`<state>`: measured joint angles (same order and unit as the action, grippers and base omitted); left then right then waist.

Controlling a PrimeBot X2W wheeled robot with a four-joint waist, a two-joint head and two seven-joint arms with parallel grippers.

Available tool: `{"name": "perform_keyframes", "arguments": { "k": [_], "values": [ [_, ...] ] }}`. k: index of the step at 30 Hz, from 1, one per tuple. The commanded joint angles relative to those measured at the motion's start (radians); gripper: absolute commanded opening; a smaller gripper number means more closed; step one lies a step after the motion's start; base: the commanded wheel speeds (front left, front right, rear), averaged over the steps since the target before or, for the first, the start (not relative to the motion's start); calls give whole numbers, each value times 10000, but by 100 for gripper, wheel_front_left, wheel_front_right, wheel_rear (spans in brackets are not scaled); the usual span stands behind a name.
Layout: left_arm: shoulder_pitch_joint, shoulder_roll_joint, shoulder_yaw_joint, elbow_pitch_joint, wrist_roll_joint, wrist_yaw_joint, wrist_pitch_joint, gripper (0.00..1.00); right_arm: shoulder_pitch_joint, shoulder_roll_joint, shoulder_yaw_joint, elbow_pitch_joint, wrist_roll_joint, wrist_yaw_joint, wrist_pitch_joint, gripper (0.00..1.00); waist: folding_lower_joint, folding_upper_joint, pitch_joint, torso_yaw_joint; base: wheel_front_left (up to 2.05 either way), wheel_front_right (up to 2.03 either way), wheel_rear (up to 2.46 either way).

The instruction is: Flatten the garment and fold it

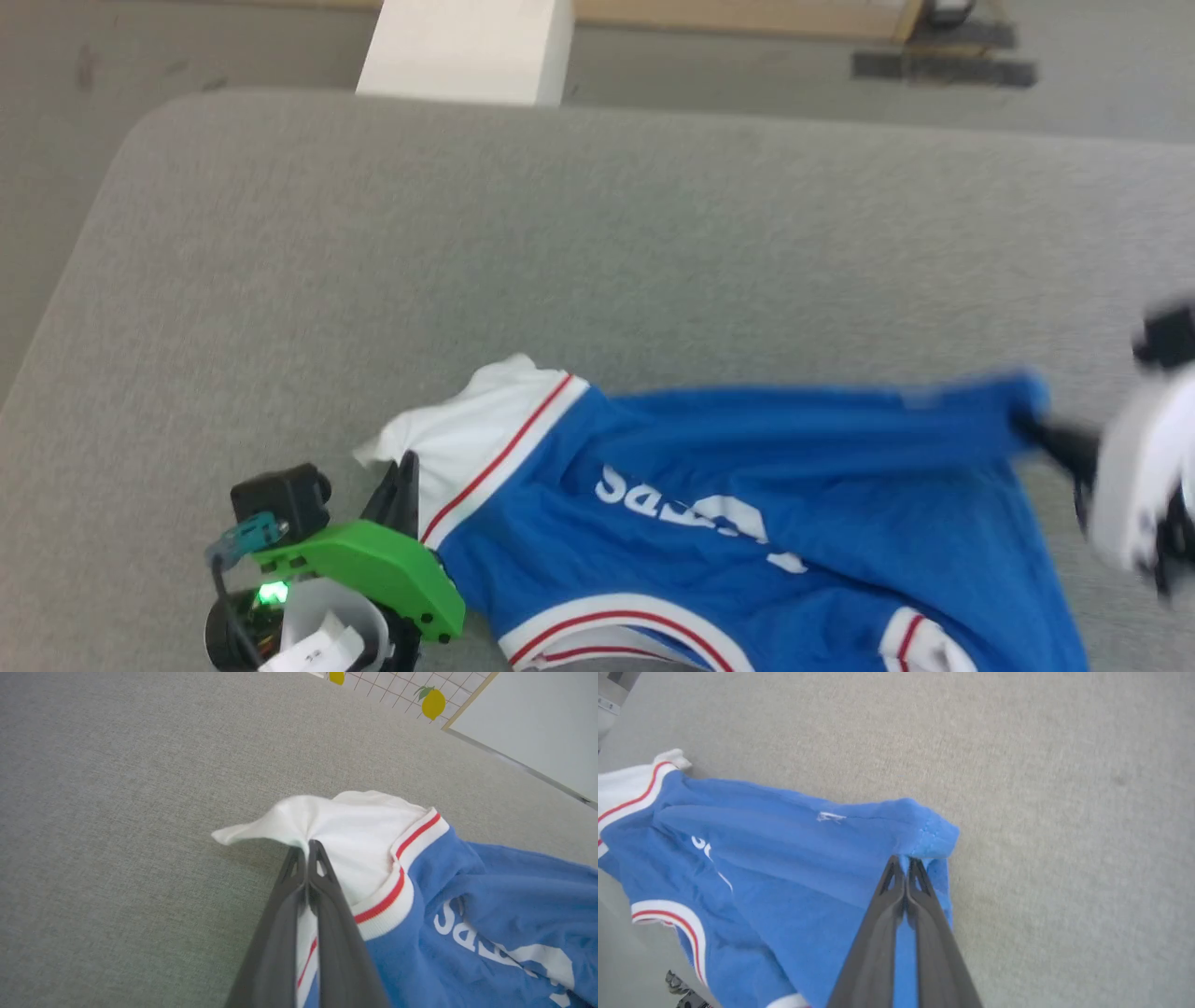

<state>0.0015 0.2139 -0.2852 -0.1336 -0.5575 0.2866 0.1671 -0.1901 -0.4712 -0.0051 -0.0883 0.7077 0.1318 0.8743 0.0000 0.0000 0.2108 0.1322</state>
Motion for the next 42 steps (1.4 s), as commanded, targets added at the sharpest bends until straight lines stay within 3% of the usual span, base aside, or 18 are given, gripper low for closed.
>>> {"name": "perform_keyframes", "arguments": {
  "k": [1,6,11,15,16,21,31,36,42],
  "values": [
    [154,41,63,-52,-195,-60,2,0,621,208,-245,-335,144,-11,203,0,0,0,-949,-782,0,0,0],
    [350,37,353,-249,-712,-247,-34,0,2236,1099,-1223,-1628,709,-11,1134,0,0,0,-1421,-1122,0,0,0],
    [-570,646,546,-318,-684,-784,95,0,1561,1589,-1793,-2000,1347,-11,2278,0,0,0,-1610,-1332,0,0,0],
    [-2320,1336,521,158,-511,-1361,713,0,-144,1679,-2124,-1563,1471,-11,3332,0,0,0,-1530,-1372,0,0,0],
    [-4067,1680,304,953,-254,-1778,1265,0,-1848,1805,-2392,-915,1189,-11,4048,0,0,0,-1200,-1308,0,0,0],
    [-7134,1869,-90,2468,396,-2192,1870,0,-4624,1977,-2518,207,268,-11,4493,0,0,0,-346,-1239,0,0,0],
    [-12723,1841,-699,5201,2162,-2251,1899,0,-9890,2602,-2785,2551,-1806,-11,2898,0,0,0,1420,-1147,0,0,0],
    [-14910,1687,-797,5814,2989,-1864,1051,0,-11998,2882,-3076,3604,-2788,-11,1376,0,0,0,2132,-1162,0,0,0],
    [-16151,1559,-784,6413,3468,-1510,-348,0,-13331,2969,-3156,4669,-3461,-11,-287,0,0,0,2851,-1183,0,0,0]
  ]
}}
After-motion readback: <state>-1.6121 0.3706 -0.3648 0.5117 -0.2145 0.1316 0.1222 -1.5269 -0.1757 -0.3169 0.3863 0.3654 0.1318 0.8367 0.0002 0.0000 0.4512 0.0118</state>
